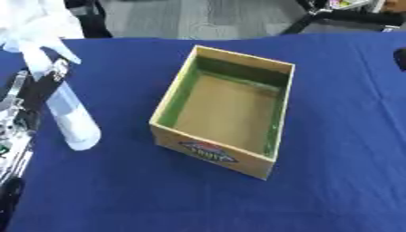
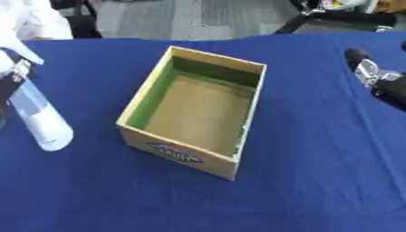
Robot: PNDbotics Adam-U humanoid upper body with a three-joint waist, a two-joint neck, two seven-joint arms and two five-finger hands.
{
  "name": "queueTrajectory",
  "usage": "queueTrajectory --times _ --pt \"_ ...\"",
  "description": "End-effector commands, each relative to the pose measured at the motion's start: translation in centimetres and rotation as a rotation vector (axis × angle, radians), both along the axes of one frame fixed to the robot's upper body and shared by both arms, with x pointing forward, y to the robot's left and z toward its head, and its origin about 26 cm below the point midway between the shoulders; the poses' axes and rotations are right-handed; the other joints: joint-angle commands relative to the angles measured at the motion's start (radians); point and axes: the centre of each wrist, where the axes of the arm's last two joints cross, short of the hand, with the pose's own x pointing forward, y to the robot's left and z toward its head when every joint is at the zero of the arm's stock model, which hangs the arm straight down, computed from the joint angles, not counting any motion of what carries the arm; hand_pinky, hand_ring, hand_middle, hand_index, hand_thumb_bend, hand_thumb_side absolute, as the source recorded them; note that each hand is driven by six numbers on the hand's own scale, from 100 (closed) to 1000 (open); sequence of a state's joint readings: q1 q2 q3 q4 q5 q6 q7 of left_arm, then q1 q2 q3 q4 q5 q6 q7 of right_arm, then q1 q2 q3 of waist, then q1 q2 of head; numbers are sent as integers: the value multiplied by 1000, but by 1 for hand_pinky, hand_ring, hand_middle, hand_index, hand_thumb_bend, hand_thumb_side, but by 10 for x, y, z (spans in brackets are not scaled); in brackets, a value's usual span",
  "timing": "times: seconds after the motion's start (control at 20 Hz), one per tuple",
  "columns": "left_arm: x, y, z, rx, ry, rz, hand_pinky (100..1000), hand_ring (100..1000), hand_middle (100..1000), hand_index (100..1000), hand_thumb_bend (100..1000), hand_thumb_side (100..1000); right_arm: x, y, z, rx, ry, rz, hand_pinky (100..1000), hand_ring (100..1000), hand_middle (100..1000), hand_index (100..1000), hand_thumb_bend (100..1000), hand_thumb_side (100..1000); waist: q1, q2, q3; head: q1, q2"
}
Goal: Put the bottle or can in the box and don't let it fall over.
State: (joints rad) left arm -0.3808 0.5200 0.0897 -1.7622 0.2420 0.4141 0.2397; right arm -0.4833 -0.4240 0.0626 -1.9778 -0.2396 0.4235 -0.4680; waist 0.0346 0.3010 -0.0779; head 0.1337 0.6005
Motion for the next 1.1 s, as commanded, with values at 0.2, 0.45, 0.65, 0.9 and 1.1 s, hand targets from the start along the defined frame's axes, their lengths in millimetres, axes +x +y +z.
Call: queueTrajectory --times 0.2,0.45,0.65,0.9,1.1 --pt "-7 -3 28 63 -102 3 1000 1000 1000 280 100 562 -4 0 10 -8 -41 10 1000 923 1000 1000 540 100 2 -27 -2 3 -3" --pt "-10 -7 36 66 -137 -3 1000 1000 1000 272 100 571 -4 0 10 -8 -42 13 1000 923 1000 1000 540 100 3 -28 -3 5 -7" --pt "-13 -13 47 70 -180 -30 1000 1000 1000 264 100 592 -4 0 10 -9 -40 13 1000 923 1000 1000 540 100 3 -29 -3 6 -10" --pt "-14 -26 68 68 -245 -91 1000 1000 1000 256 100 627 -4 0 9 -11 -37 13 1000 923 1000 1000 540 100 5 -33 -5 -24 -18" --pt "-12 -47 98 61 -312 -189 1000 1000 1000 253 100 660 -4 0 8 -11 -34 16 1000 924 1000 1000 540 100 6 -39 -8 -41 -16"
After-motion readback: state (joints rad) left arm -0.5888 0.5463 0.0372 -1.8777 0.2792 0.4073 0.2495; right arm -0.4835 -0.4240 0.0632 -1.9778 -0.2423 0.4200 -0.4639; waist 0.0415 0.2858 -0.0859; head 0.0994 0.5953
